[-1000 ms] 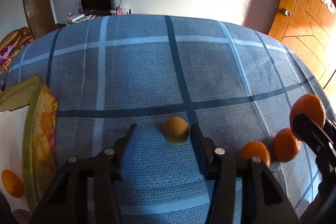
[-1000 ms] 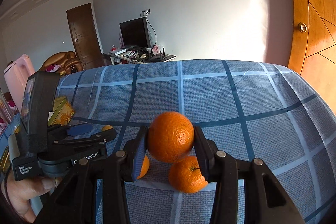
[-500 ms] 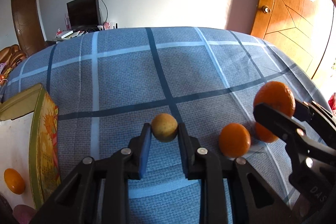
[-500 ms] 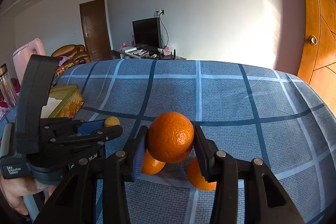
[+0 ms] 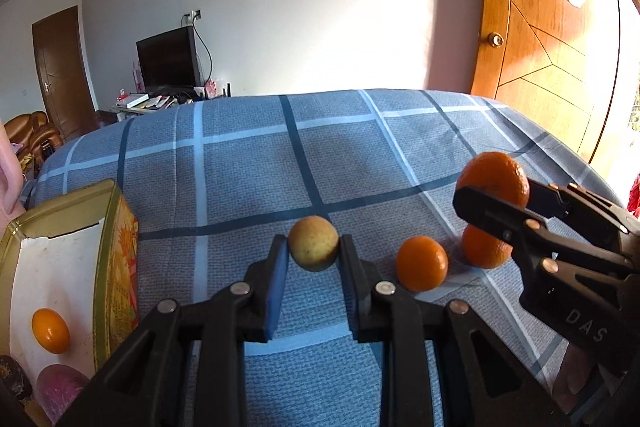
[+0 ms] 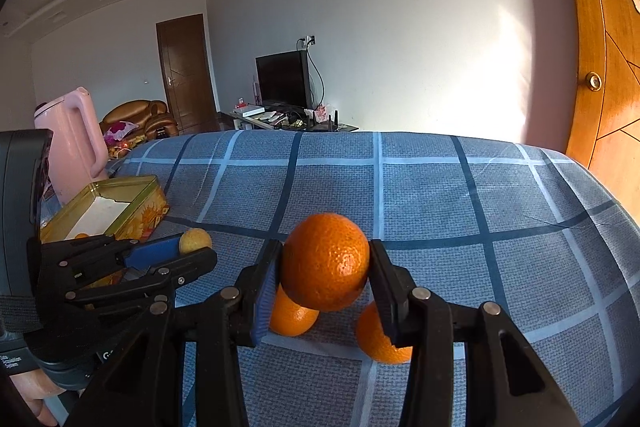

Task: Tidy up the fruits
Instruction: 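Close the left gripper on the small yellow fruit while the right holds the orange, then lift the yellow fruit with the left gripper and carry both fruits toward the tin tray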

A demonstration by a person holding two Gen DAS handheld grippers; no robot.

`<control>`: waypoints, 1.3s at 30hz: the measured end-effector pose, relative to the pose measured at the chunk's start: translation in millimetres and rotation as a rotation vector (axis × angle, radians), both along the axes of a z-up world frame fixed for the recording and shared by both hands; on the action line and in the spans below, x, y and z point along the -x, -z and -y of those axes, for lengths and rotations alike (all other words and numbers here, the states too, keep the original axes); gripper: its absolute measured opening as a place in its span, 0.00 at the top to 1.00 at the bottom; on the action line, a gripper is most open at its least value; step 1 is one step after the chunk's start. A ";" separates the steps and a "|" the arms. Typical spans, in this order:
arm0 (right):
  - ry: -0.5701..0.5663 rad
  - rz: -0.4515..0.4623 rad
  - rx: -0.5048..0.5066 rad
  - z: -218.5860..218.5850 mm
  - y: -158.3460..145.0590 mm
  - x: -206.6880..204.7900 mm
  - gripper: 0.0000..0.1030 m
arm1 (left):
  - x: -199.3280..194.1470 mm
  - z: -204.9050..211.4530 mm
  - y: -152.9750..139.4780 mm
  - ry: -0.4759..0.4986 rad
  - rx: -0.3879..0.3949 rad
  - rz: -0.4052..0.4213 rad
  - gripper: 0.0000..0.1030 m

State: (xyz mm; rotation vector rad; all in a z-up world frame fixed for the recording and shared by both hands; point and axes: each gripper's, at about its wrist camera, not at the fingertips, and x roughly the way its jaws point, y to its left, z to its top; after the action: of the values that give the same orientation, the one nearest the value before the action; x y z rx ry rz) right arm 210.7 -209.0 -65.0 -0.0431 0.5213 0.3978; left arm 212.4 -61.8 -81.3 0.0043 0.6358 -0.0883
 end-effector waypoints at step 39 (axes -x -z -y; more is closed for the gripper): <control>-0.053 0.166 -0.004 -2.4 -13.0 31.3 0.56 | 42.1 0.5 -16.5 -0.016 -0.036 0.186 0.74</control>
State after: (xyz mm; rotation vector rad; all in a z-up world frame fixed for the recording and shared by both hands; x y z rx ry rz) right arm 179.4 -206.5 -52.0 -0.0853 0.3565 0.4433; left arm 170.3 -62.3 -64.8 0.0421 0.4512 -0.0600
